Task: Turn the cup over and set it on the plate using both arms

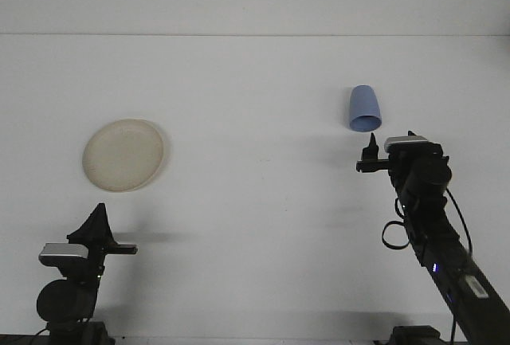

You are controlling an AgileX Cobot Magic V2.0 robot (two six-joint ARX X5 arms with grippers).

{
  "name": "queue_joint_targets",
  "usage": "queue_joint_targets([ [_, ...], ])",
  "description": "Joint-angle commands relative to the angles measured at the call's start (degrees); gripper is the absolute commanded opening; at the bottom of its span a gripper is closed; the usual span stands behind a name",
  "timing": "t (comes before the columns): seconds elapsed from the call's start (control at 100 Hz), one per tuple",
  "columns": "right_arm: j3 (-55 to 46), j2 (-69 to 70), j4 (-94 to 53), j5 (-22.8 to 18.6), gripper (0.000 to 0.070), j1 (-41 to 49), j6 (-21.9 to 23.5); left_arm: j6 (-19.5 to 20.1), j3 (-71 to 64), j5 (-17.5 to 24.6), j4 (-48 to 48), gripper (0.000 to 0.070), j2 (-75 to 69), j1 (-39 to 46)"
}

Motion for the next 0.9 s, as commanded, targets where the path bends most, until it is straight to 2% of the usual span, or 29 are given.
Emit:
queue_joint_targets([
  [0.0, 0.52, 5.09, 4.90, 0.24, 0.0561, -0.35, -3.80, -0.26, -1.14, 0.04, 0.59, 0.0015, -0.07, 0.04],
  [0.1, 0.55, 11.89, 12.15, 0.26, 0.0561, -0.96, -5.57, -0.26, -1.14, 0.04, 0.59, 0.0015, -0.07, 0.04],
  [0.36, 2.32, 26.77, 26.62, -0.26, 0.0560, -4.09, -6.67, -0.26, -1.16, 0.04, 0.59, 0.0015, -0.07, 0.04],
  [0.55, 9.66, 35.19, 27.15, -3.23, 0.0560, -5.95, -6.64, -0.26, -1.16, 0.04, 0.59, 0.0015, -0.07, 0.04],
  [0.89, 20.83, 44.94, 25.07, -4.48, 0.0554, -6.21, -7.06, -0.26, -1.14, 0.04, 0.59, 0.0015, -0.07, 0.04],
])
